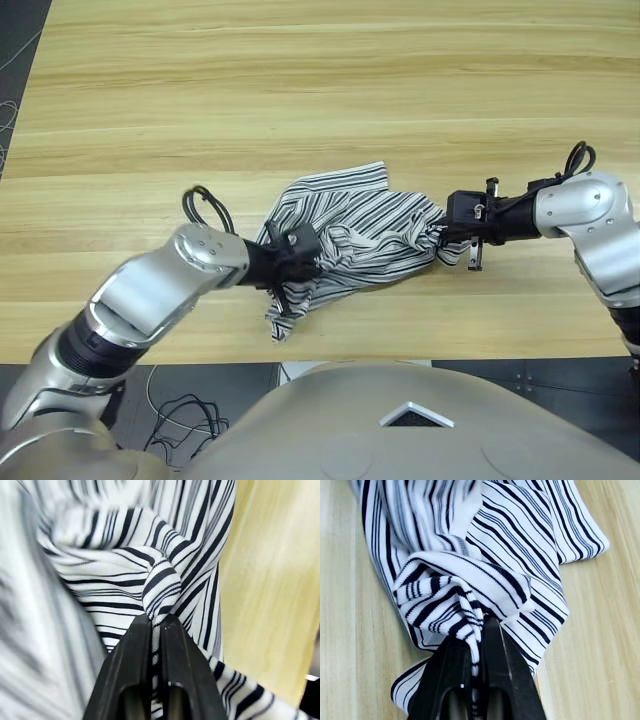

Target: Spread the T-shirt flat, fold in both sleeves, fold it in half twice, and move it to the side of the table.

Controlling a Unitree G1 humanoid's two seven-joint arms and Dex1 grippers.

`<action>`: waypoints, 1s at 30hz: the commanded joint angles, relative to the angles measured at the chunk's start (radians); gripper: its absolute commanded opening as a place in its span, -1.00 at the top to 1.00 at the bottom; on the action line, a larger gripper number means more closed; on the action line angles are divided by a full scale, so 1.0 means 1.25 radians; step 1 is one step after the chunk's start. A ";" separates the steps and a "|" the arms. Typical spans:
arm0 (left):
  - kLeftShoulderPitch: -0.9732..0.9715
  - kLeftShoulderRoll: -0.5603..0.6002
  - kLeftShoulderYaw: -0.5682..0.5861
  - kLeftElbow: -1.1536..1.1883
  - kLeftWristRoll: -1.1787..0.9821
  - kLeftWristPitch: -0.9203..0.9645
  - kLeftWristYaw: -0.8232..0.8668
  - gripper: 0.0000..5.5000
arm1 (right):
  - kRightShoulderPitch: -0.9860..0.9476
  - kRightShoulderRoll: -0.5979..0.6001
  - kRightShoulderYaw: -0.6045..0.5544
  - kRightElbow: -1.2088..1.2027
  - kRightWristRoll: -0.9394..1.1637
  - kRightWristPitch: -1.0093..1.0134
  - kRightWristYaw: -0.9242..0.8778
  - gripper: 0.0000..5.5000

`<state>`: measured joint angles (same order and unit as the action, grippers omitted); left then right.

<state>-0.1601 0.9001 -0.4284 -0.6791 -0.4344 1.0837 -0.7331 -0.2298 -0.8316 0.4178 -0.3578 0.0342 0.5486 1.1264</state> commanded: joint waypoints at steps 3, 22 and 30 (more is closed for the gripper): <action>0.049 0.144 0.100 0.139 0.047 -0.358 -0.226 0.96 | -0.051 0.002 -0.015 0.061 0.000 -0.013 0.005 0.96; 0.075 0.125 0.324 0.610 0.000 -0.805 -0.550 0.96 | -0.143 -0.007 -0.044 0.449 -0.066 -0.208 0.028 0.96; -0.161 -0.049 0.262 0.809 0.177 -0.888 -0.360 0.96 | -0.288 0.203 -0.115 0.618 -0.027 -0.200 -0.134 0.96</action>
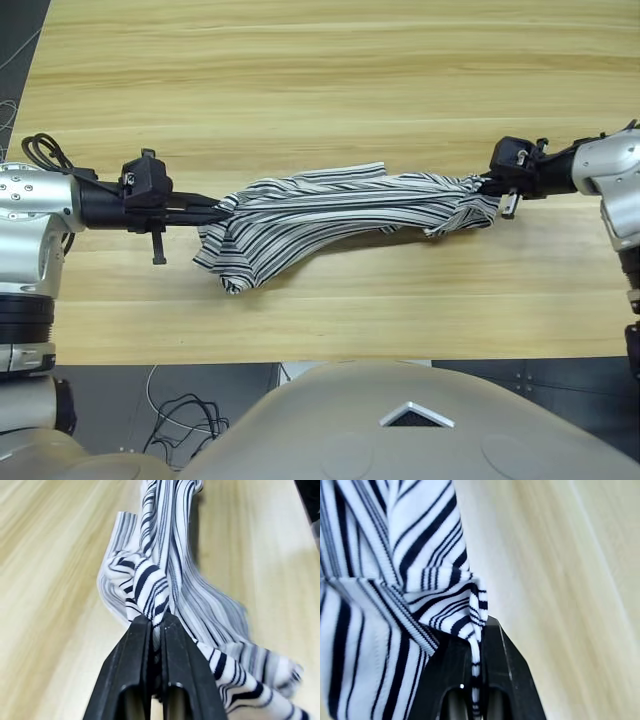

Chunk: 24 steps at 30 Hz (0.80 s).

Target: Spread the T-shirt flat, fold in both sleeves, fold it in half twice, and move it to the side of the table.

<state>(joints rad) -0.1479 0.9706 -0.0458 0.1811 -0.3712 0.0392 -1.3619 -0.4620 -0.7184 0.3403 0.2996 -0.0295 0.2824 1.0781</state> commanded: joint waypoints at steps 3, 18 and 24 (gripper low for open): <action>-0.344 -0.214 -0.121 0.338 0.281 -0.131 0.273 0.96 | -0.205 0.222 -0.069 0.287 0.014 -0.056 -0.181 0.96; -0.930 -0.352 -0.144 0.954 0.583 -0.080 1.098 0.96 | -0.717 0.393 -0.264 0.853 -0.033 -0.260 -0.799 0.96; -1.016 -0.327 -0.105 0.953 0.605 -0.120 1.169 0.96 | -0.790 0.375 -0.344 0.854 -0.035 -0.328 -0.824 0.96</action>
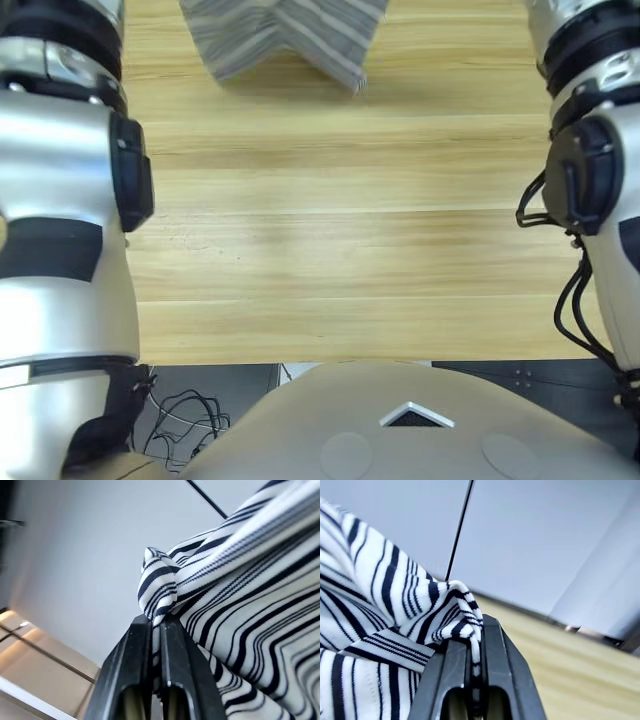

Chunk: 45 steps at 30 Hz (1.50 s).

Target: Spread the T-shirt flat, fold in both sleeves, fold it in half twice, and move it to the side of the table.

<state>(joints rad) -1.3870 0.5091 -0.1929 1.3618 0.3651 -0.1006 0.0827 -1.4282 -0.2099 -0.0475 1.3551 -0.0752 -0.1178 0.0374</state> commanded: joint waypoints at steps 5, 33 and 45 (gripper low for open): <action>0.126 -0.007 -0.061 0.007 0.081 -0.132 -0.139 0.96 | 0.088 0.002 0.003 0.012 -0.040 0.008 0.235 0.96; 1.157 0.454 0.049 -1.129 -0.295 -0.327 -0.931 0.87 | 0.817 -0.245 0.186 -0.686 0.108 0.071 1.156 0.96; 1.284 0.498 0.118 -1.172 -0.399 -0.320 -0.992 0.19 | 0.875 -0.333 0.209 -0.722 0.127 0.073 1.205 0.43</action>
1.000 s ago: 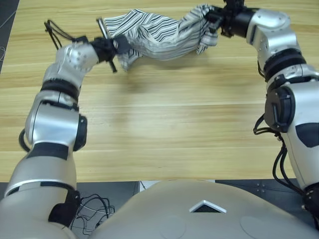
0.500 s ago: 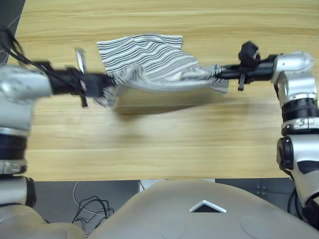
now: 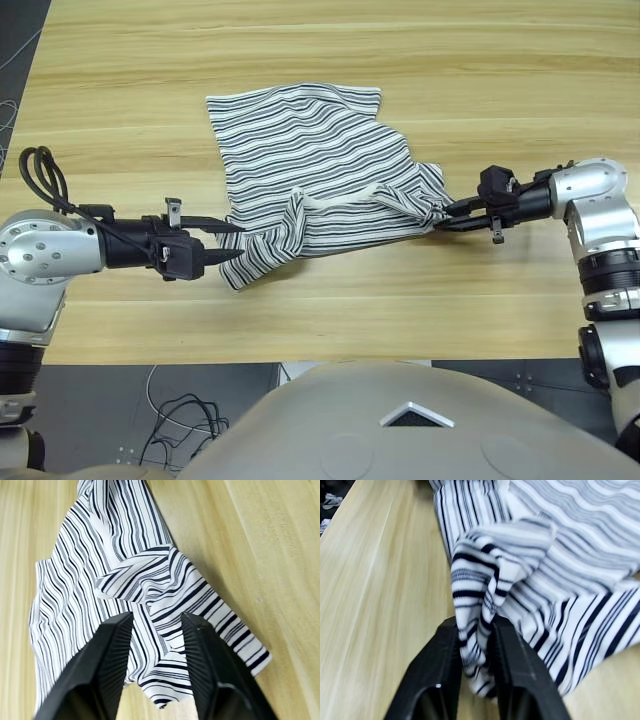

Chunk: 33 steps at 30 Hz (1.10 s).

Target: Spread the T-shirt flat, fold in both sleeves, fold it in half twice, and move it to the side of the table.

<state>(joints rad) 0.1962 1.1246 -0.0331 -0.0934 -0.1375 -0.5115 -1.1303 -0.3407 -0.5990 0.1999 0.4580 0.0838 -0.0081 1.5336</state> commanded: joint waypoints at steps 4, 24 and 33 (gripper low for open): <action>0.025 0.004 -0.027 -0.005 0.019 0.015 -0.033 -0.03 | 0.021 -0.064 0.023 -0.005 0.002 -0.033 0.048 0.18; -0.530 -0.362 -0.222 0.632 0.385 -0.008 0.330 -0.35 | -0.115 -0.029 -0.063 -0.013 0.231 0.081 0.049 -0.57; -0.608 -0.428 -0.386 0.984 0.581 -0.071 0.530 -0.35 | -0.134 0.106 0.039 -0.007 0.054 0.085 -0.215 -0.57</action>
<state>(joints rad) -0.6338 0.5985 -0.4490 1.0444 0.4988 -0.6238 -0.4543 -0.4942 -0.4997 0.2137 0.4342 0.2144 0.1034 1.3318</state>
